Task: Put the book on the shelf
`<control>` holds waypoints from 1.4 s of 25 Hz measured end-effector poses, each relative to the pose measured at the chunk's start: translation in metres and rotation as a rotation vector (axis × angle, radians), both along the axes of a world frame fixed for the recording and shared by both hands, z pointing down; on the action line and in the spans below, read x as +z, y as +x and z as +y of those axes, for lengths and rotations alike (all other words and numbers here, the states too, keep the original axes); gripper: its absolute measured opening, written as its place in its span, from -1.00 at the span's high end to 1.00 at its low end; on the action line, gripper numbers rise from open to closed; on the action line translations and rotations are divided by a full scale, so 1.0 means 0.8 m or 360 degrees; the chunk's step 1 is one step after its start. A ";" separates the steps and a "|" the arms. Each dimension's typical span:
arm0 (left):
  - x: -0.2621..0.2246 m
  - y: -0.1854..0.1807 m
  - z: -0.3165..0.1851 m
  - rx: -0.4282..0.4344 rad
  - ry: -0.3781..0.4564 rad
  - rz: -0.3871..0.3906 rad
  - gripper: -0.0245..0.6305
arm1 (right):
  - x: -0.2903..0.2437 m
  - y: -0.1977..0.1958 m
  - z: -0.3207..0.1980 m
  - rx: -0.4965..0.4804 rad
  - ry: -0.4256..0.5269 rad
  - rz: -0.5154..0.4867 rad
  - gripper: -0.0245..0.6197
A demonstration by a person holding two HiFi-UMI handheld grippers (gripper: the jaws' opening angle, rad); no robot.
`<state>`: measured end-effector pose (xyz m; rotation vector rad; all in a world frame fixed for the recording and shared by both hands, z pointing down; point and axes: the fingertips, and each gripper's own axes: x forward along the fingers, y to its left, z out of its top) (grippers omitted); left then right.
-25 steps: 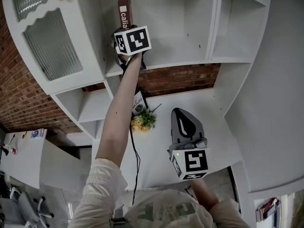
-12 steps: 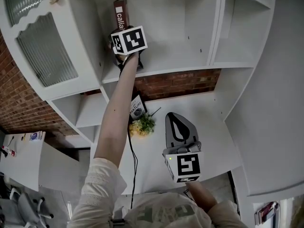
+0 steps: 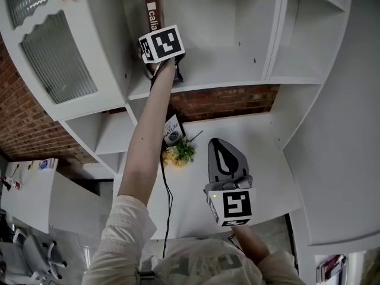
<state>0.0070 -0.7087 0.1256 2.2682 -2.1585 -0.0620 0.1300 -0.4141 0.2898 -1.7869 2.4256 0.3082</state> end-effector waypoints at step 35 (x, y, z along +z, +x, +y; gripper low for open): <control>0.225 -0.019 0.461 0.0247 0.0655 -0.0096 0.88 | 0.038 -0.023 0.094 -0.0109 0.0130 0.0086 0.87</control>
